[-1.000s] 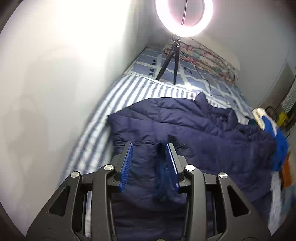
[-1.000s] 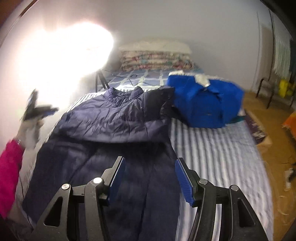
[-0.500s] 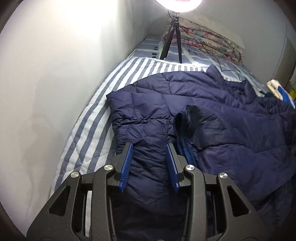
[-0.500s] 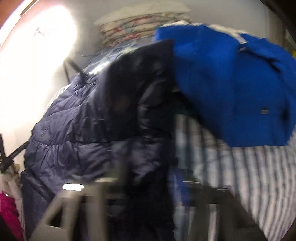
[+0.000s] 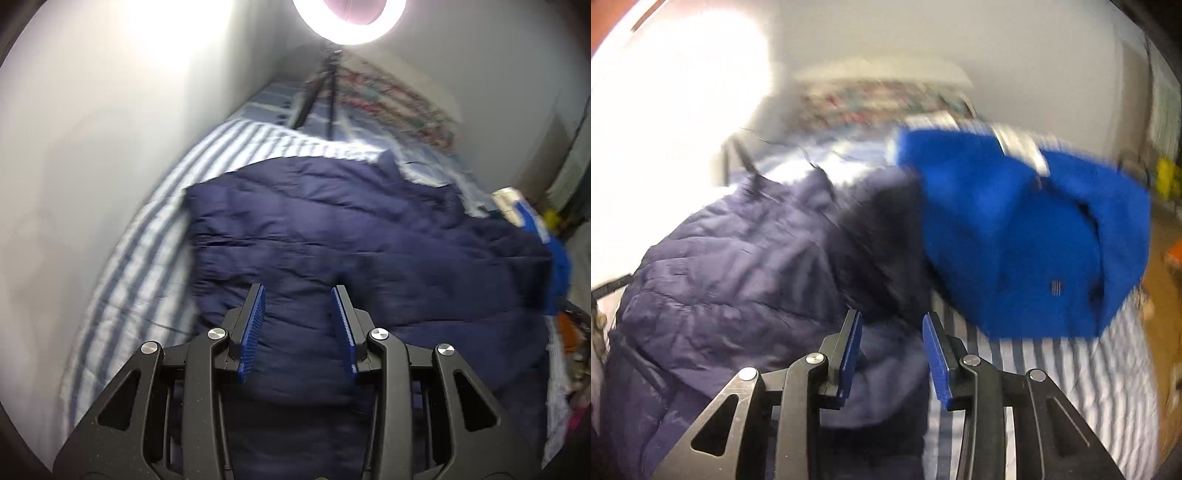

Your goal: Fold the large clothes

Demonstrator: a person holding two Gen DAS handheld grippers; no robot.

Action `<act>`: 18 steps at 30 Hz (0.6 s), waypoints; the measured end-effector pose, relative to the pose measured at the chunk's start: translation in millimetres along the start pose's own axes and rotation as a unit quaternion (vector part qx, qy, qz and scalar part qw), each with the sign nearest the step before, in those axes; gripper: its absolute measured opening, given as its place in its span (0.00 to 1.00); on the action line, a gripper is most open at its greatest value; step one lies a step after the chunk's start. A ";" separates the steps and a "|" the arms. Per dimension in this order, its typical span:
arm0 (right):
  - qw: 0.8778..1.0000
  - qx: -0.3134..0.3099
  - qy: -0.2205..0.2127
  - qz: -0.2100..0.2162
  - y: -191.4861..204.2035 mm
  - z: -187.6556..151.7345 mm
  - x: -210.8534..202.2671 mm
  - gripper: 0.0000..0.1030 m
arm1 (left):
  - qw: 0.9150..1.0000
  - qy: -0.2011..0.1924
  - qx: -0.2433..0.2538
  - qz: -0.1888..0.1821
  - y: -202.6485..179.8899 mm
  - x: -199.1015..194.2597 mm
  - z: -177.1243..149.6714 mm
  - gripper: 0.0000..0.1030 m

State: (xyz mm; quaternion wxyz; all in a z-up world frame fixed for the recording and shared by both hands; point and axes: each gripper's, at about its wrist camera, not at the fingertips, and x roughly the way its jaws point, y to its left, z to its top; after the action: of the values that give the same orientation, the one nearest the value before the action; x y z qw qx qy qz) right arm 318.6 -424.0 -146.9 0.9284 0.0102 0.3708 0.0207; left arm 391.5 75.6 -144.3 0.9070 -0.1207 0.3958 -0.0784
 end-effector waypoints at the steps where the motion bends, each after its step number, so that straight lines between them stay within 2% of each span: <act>1: 1.000 -0.012 -0.008 0.013 7.2 6.0 -2.5 0.35 | 1.000 -0.004 0.007 -0.012 -7.2 -4.4 -0.7 0.36; 3: 0.999 -0.027 0.002 0.038 20.1 18.9 5.1 0.35 | 0.997 0.021 0.039 -0.055 -28.6 -2.6 -4.1 0.36; 5: 0.998 -0.050 0.016 0.045 31.7 24.2 17.9 0.35 | 0.994 0.045 0.077 -0.059 -48.1 6.1 -9.3 0.36; 6: 0.997 -0.063 0.026 0.038 39.0 27.1 29.9 0.34 | 0.993 0.052 0.100 -0.044 -56.8 12.5 -11.7 0.36; 8: 0.997 -0.067 0.039 0.025 43.8 26.3 48.3 0.33 | 0.988 0.062 0.140 0.019 -68.0 34.0 -13.4 0.36; 10: 0.997 -0.058 0.046 0.003 39.9 25.9 62.3 0.32 | 0.987 0.074 0.132 0.062 -62.0 55.3 -7.4 0.36; 13: 0.998 -0.027 0.055 -0.033 20.6 28.5 84.7 0.28 | 0.988 0.064 0.101 0.102 -46.2 76.8 6.6 0.36; 14: 0.998 -0.016 0.057 -0.035 15.3 27.9 90.7 0.25 | 0.987 0.058 0.099 0.112 -45.0 80.4 9.2 0.36; 18: 0.997 0.000 0.067 -0.038 6.5 20.9 112.1 0.24 | 0.979 0.046 0.122 0.157 -53.1 96.8 14.8 0.37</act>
State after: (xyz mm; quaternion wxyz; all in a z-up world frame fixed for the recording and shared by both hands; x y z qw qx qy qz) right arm 414.0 -412.4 -208.6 0.9015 -0.0053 0.4325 -0.0135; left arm 465.2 3.9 -187.3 0.8968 0.0584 0.4383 0.0115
